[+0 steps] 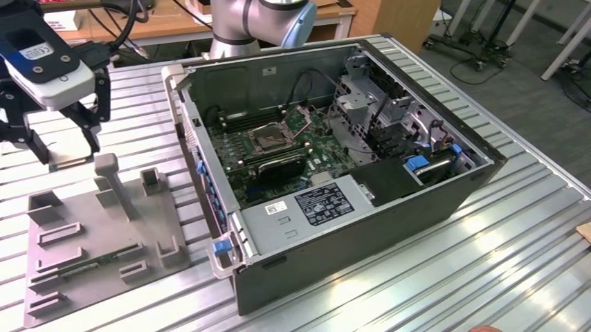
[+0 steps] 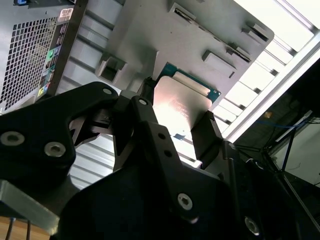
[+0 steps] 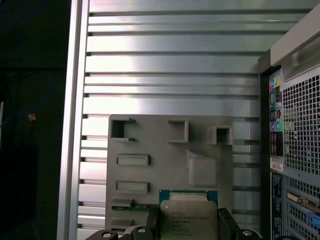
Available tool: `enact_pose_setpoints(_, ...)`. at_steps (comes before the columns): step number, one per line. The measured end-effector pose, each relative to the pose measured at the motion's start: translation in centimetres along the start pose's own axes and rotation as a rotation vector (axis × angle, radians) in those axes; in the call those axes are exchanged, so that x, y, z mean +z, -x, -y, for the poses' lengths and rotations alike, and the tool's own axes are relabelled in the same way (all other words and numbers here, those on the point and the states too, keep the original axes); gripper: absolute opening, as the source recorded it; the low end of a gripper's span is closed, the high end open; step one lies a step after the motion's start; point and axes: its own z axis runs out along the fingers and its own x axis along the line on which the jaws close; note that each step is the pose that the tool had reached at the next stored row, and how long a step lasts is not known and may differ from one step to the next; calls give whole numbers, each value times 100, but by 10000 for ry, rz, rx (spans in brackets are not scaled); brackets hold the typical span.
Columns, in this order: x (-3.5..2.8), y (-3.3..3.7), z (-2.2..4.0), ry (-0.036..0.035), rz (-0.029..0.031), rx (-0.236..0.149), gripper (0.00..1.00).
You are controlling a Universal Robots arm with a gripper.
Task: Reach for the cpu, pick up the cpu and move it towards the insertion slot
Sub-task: 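Pick up the cpu and move it towards the insertion slot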
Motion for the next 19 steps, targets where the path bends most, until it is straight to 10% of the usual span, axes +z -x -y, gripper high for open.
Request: enact_pose_setpoints(19,1,68,1,0,0,1,54)
